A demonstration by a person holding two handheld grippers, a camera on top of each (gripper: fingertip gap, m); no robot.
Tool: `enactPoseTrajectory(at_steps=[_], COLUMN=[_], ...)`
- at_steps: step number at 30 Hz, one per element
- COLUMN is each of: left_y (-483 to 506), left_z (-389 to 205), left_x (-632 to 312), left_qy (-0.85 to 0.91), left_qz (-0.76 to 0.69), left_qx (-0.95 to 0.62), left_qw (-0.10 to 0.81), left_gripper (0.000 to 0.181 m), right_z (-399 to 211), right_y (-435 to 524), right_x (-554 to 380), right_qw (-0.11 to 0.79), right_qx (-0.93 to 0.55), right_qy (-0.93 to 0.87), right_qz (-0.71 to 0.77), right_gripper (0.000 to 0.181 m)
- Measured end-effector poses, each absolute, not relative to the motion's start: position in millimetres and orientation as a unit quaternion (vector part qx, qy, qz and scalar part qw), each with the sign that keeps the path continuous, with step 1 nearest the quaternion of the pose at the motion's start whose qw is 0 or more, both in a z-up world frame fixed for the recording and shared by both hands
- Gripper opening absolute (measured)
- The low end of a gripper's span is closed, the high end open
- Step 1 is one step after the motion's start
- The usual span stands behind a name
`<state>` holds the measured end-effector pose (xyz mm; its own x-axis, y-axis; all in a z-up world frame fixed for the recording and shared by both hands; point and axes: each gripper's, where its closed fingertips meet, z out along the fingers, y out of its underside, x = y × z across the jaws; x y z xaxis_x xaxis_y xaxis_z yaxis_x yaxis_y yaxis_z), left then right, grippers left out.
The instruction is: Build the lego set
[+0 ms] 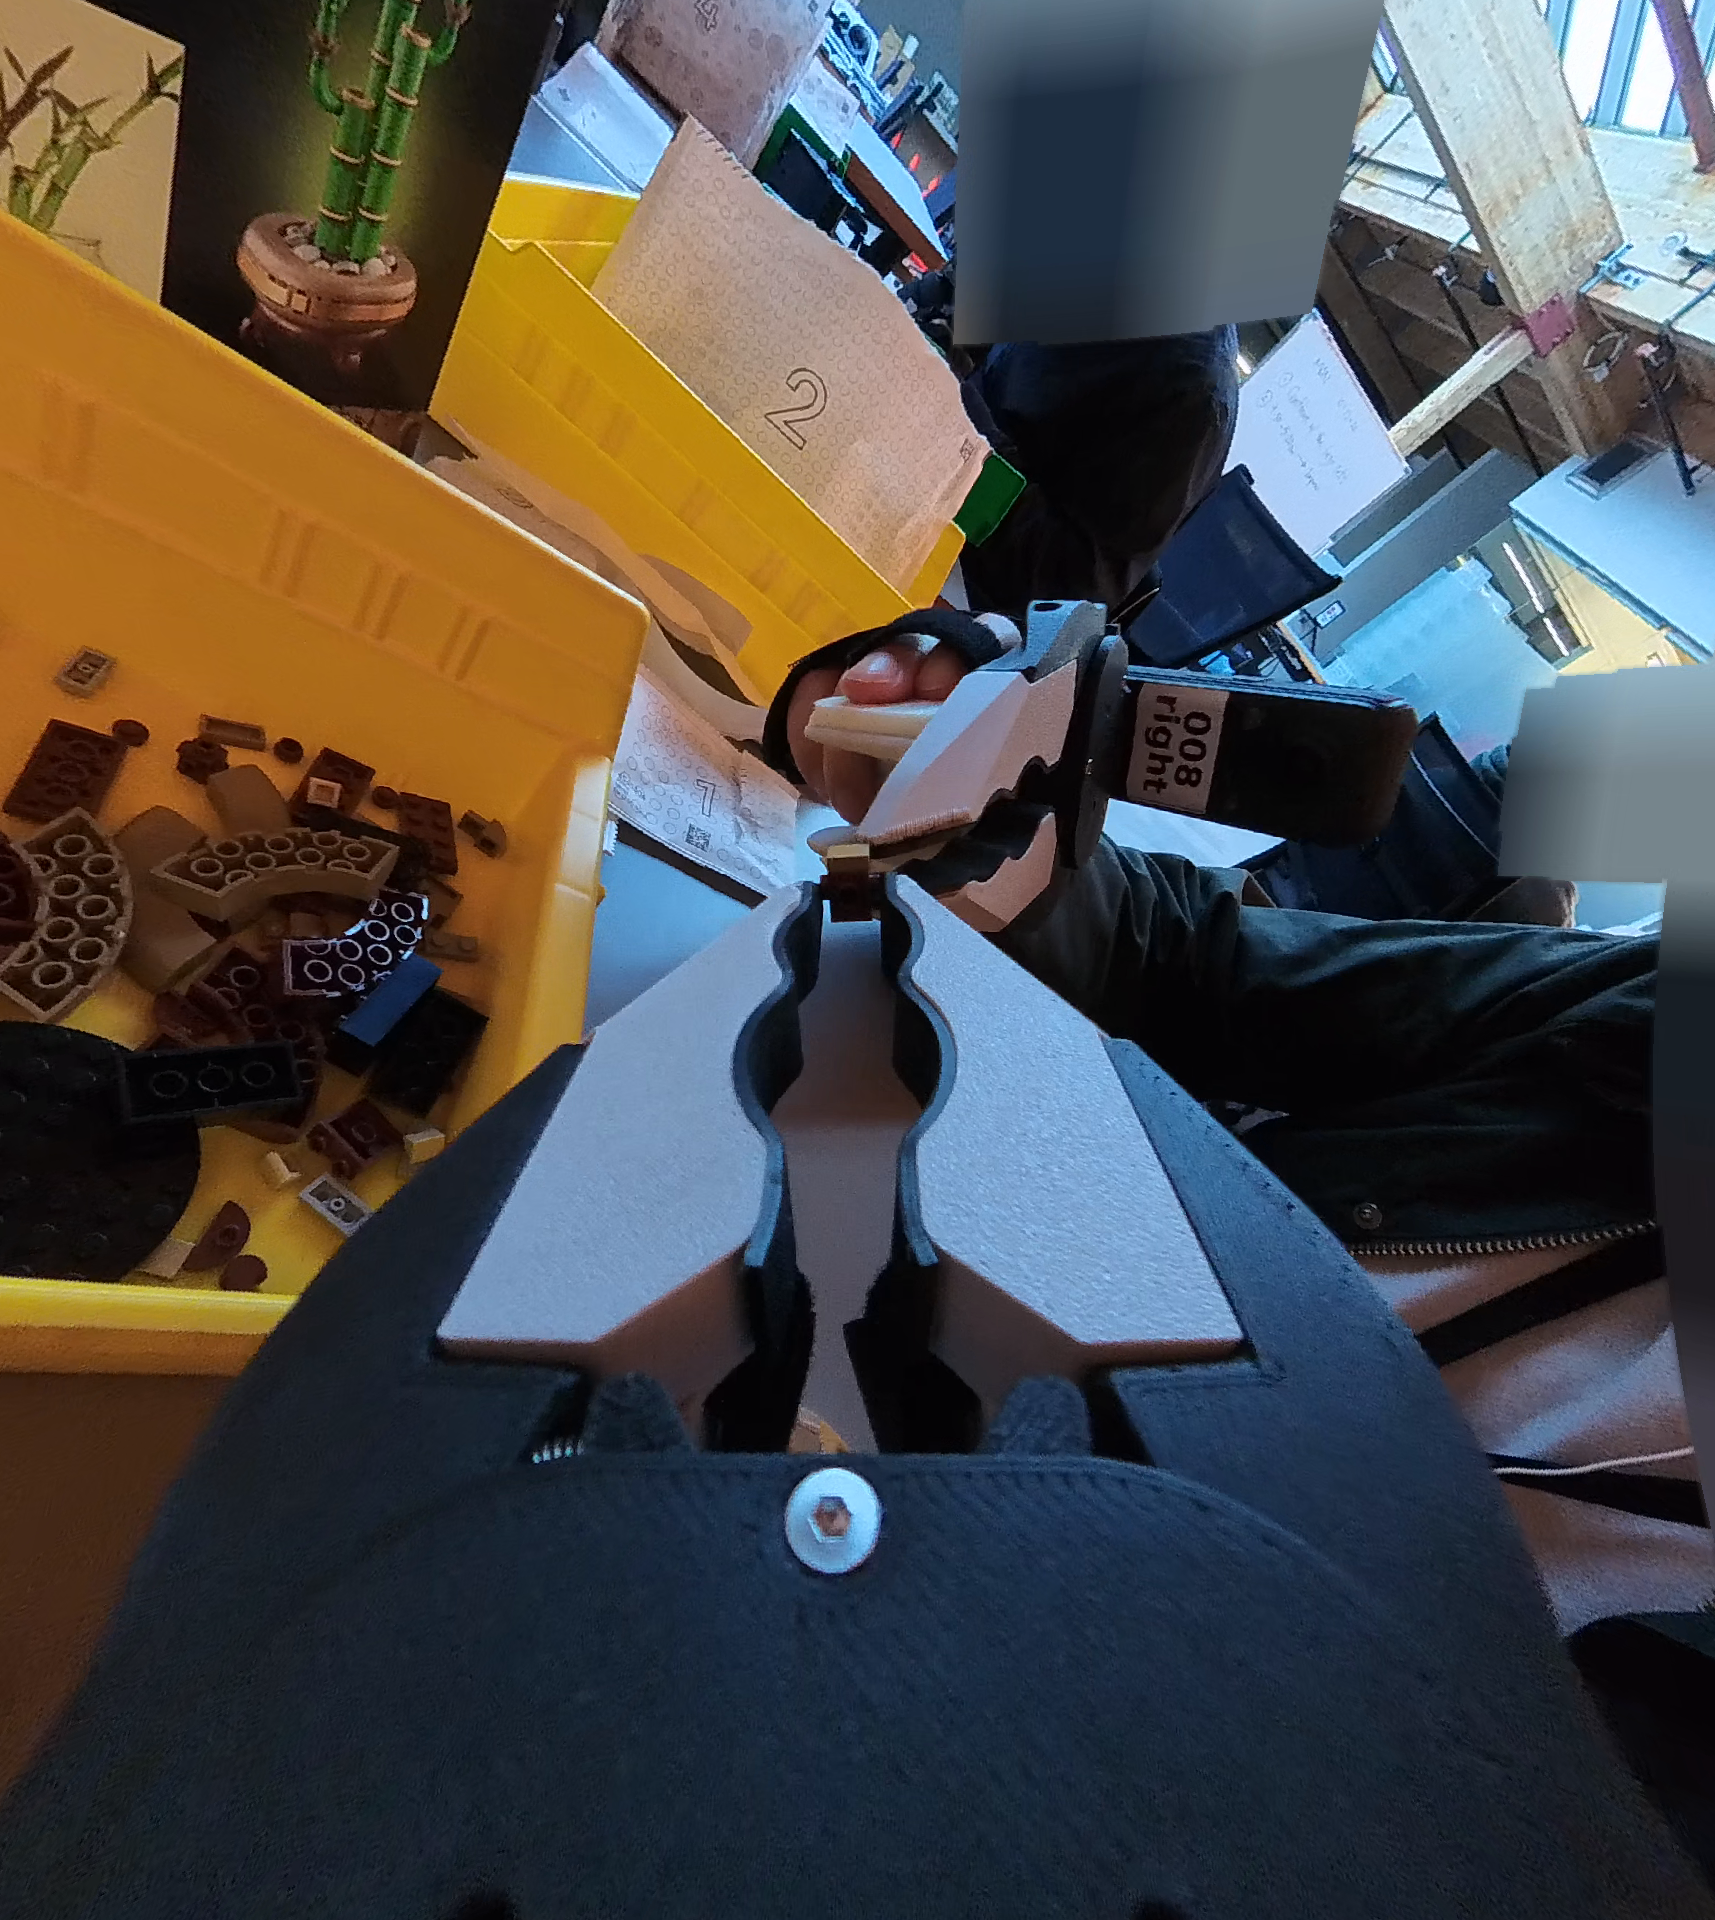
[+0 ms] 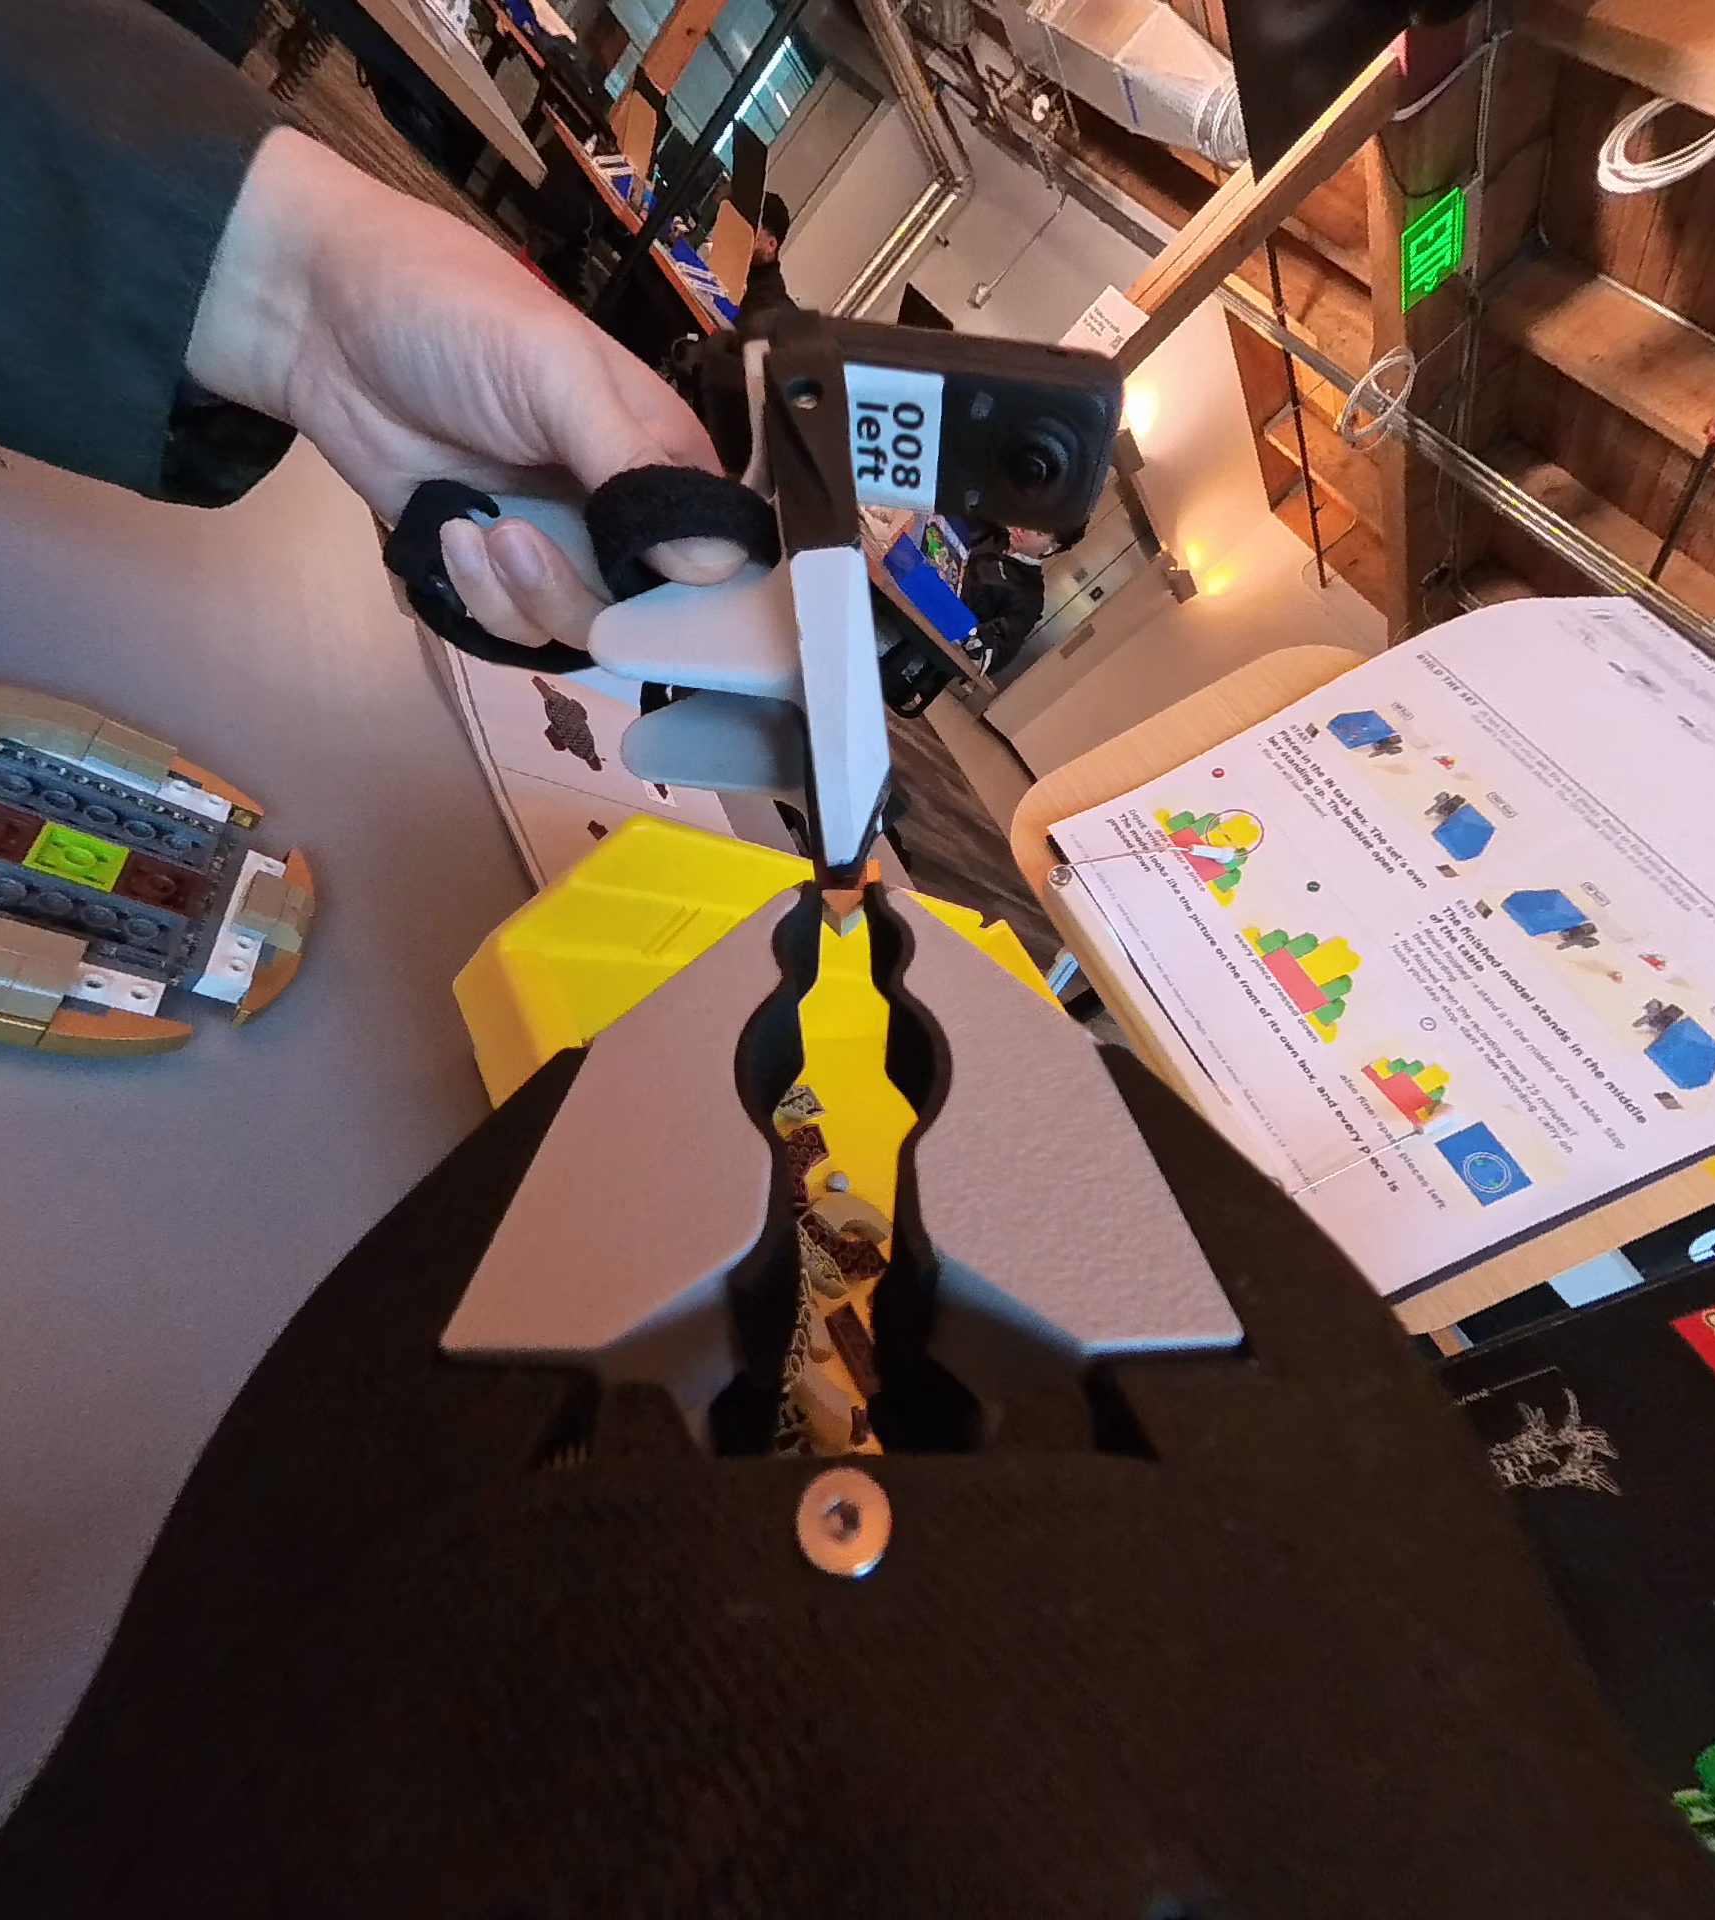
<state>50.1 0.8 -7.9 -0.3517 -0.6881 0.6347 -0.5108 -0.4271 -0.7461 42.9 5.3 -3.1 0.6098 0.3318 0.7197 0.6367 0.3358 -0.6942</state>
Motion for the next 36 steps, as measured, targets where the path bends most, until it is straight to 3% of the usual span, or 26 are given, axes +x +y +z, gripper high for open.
enactPoseTrajectory(at_steps=[22, 29, 33, 35, 36], left_y=[-4, 34, 22, 4, 0], left_z=[2, 23, 42, 42, 37], left_x=[47, 28, 12, 19, 25], left_qy=[0.524, 0.515, 0.544, 0.573, 0.587], left_qz=[-0.655, -0.648, -0.671, -0.665, -0.648], left_qx=[-0.542, -0.544, -0.483, -0.450, -0.449], left_qw=[0.054, 0.138, 0.141, 0.165, 0.182], left_gripper=[0.009, 0.009, 0.009, 0.009, 0.009], right_z=[3, 18, 28, 24, 25], right_y=[2, -9, -7, -6, -6], right_x=[42, 51, 62, 50, 44], right_qw=[0.694, 0.708, 0.735, 0.719, 0.703], right_qx=[-0.573, -0.564, -0.575, -0.596, -0.607], right_qy=[-0.425, -0.420, -0.360, -0.329, -0.304], right_qz=[-0.095, -0.069, 0.014, 0.140, 0.211], right_gripper=[0.004, 0.000, 0.000, 0.000, 0.010])
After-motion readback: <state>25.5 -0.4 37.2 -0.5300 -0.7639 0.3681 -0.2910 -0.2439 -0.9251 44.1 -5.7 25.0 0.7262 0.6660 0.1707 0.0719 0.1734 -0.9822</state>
